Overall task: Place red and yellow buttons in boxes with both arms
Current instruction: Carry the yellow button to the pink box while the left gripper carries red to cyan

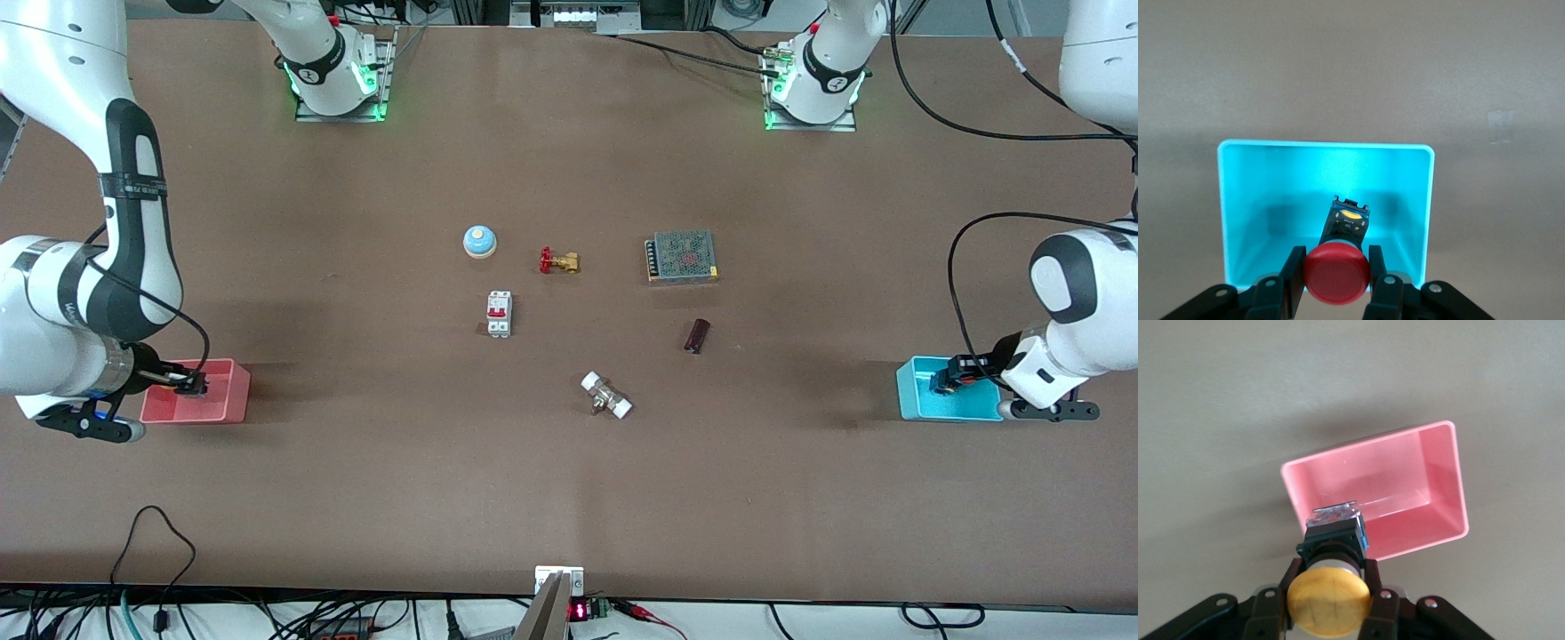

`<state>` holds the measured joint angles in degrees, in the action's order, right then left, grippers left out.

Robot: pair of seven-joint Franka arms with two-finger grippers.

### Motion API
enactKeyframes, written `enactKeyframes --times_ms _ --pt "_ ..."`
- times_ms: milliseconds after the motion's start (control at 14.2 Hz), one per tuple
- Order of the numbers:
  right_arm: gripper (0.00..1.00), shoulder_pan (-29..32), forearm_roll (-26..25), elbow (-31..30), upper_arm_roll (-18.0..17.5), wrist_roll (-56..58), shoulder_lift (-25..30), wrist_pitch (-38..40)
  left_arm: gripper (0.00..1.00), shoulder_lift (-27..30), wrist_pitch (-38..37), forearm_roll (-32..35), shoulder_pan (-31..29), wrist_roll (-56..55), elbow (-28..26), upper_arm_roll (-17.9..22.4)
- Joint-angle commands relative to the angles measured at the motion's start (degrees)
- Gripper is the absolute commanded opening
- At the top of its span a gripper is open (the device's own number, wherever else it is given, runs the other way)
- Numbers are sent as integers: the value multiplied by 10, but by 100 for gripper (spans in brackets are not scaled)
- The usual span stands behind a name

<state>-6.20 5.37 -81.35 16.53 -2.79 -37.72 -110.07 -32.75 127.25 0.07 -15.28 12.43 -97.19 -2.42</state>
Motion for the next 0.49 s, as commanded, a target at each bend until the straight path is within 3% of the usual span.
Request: enactKeyframes --times_ms 0,141,423 --pt "28 27 10 1 -9 30 -26 -10 25 -20 17 10 -2 7 13 -2" --pt "27 36 15 0 -11 45 -35 -39 35 -24 21 10 -1 6 14 -2" --pt "27 36 24 0 -11 47 -53 -55 74 -21 14 11 5 0 41 -3"
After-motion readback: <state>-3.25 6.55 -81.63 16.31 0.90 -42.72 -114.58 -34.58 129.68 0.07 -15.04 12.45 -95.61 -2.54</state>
